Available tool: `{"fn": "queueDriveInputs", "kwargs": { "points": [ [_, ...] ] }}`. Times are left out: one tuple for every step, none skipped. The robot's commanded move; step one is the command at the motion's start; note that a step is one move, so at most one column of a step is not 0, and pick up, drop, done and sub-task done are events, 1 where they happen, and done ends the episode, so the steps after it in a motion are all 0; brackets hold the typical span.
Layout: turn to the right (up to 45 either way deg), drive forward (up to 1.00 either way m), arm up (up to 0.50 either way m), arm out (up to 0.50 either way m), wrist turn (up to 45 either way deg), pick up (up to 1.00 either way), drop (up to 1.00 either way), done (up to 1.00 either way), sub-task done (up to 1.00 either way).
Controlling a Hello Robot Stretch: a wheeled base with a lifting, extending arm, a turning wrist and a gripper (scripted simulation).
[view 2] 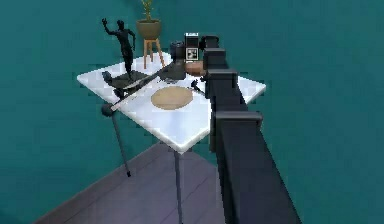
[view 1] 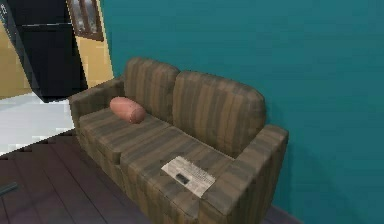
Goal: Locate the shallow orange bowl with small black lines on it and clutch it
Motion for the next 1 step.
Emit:
{"fn": "queueDriveInputs", "kwargs": {
  "points": [
    [0.0,0.00,0.00,0.00,45.0,0.00,0.00,0.00,0.00]
  ]
}}
